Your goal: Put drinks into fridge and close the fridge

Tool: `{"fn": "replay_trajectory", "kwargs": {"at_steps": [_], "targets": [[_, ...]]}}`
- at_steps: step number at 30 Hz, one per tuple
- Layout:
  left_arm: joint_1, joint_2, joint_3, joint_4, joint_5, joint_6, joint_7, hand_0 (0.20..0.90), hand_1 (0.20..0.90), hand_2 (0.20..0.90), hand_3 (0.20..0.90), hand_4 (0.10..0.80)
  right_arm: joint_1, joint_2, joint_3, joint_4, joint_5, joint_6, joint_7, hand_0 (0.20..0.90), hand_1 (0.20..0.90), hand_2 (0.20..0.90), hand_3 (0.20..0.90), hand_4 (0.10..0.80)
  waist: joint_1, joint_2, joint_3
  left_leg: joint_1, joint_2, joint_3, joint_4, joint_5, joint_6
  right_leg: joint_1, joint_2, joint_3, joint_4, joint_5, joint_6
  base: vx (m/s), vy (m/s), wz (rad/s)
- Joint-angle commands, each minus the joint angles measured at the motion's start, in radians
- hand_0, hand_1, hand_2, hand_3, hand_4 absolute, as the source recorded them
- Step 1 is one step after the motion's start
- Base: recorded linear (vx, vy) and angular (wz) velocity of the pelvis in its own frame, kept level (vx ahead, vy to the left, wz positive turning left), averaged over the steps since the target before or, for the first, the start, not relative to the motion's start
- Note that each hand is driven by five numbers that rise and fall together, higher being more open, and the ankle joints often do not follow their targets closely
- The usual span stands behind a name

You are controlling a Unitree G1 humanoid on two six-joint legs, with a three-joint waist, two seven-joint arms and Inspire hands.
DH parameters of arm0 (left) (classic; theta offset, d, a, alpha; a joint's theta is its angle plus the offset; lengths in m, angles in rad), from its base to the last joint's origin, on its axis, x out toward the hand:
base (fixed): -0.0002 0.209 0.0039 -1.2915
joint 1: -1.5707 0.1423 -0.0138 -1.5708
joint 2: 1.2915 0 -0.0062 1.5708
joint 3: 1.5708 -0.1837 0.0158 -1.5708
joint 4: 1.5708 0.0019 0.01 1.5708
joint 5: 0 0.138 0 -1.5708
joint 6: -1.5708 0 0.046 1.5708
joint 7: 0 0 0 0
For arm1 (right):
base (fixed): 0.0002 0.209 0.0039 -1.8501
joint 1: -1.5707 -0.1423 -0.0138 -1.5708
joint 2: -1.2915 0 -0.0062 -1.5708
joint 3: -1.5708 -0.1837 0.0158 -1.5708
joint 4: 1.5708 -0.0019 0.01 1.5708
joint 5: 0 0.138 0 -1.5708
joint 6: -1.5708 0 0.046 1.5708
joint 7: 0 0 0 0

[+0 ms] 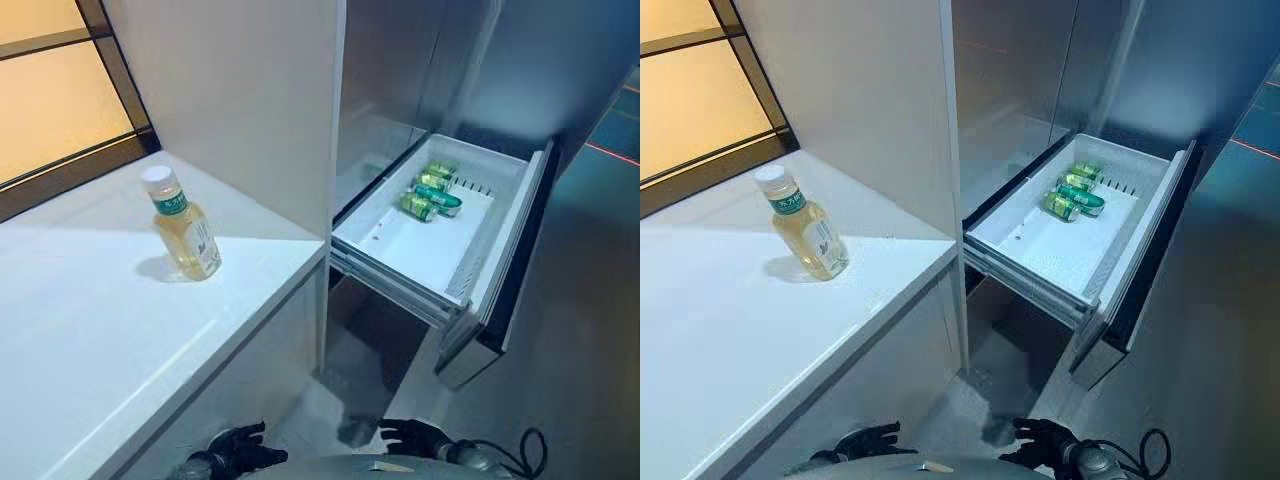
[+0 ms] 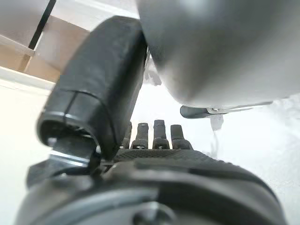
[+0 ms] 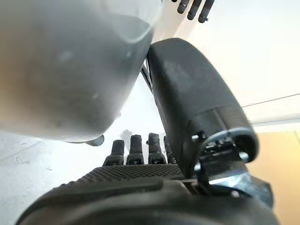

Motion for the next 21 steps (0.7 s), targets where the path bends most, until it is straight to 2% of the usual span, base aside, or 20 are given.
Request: {"fn": "replay_trajectory", "kwargs": {"at_steps": [1, 7, 12, 16, 17, 21], "targets": [[-0.024, -0.017, 0.004, 0.023, 0.003, -0.041, -0.019, 0.900, 0.900, 0.900, 0.900, 0.800, -0.026, -0.020, 0.022, 0.024, -0.007, -0.015, 0.007, 0.900, 0.900, 0.900, 0.900, 0.800, -0.003, 0.013, 0.002, 0.011, -0.002, 0.101, 0.028, -0.073, -0.006, 0.007, -0.013, -0.035, 0.048, -0.054, 0.051, 0.000, 0.000, 0.00], [-0.028, -0.017, 0.011, 0.024, -0.026, -0.059, -0.017, 0.900, 0.900, 0.900, 0.900, 0.800, -0.030, -0.022, 0.020, 0.026, -0.010, -0.017, 0.011, 0.900, 0.900, 0.900, 0.900, 0.800, -0.004, 0.013, 0.003, 0.010, -0.002, 0.103, 0.027, -0.072, -0.007, 0.007, -0.012, -0.035, 0.048, -0.054, 0.051, 0.000, 0.000, 0.00], [-0.040, -0.009, 0.020, -0.016, -0.150, -0.111, -0.121, 0.900, 0.900, 0.900, 0.900, 0.800, -0.041, -0.038, 0.017, 0.016, -0.012, -0.004, 0.026, 0.900, 0.900, 0.900, 0.900, 0.800, -0.004, 0.017, 0.004, 0.008, -0.001, 0.103, 0.028, -0.071, -0.008, 0.003, -0.012, -0.033, 0.051, -0.054, 0.053, 0.000, 0.000, 0.00], [-0.054, 0.008, 0.025, -0.127, -0.278, -0.052, -0.300, 0.900, 0.900, 0.900, 0.900, 0.800, -0.049, -0.064, 0.002, -0.003, -0.016, 0.011, 0.053, 0.900, 0.900, 0.900, 0.900, 0.800, -0.001, 0.020, 0.009, 0.006, 0.001, 0.107, 0.027, -0.069, -0.011, 0.000, -0.013, -0.036, 0.051, -0.052, 0.055, 0.000, 0.000, 0.00], [-0.056, 0.018, 0.019, -0.191, -0.330, 0.003, -0.411, 0.900, 0.900, 0.900, 0.900, 0.800, -0.052, -0.078, -0.005, -0.014, -0.015, 0.019, 0.069, 0.900, 0.900, 0.900, 0.900, 0.800, -0.001, 0.021, 0.011, 0.005, 0.003, 0.109, 0.024, -0.067, -0.012, -0.002, -0.013, -0.037, 0.051, -0.049, 0.055, 0.000, 0.000, 0.00], [-0.059, 0.060, -0.025, -0.390, -0.406, 0.117, -0.626, 0.900, 0.900, 0.900, 0.900, 0.800, -0.056, -0.117, -0.009, -0.062, -0.016, 0.051, 0.105, 0.900, 0.900, 0.900, 0.900, 0.800, -0.002, 0.027, 0.015, 0.004, 0.007, 0.115, 0.018, -0.063, -0.013, -0.008, -0.013, -0.035, 0.051, -0.044, 0.057, -0.008, 0.002, 0.00]]}}
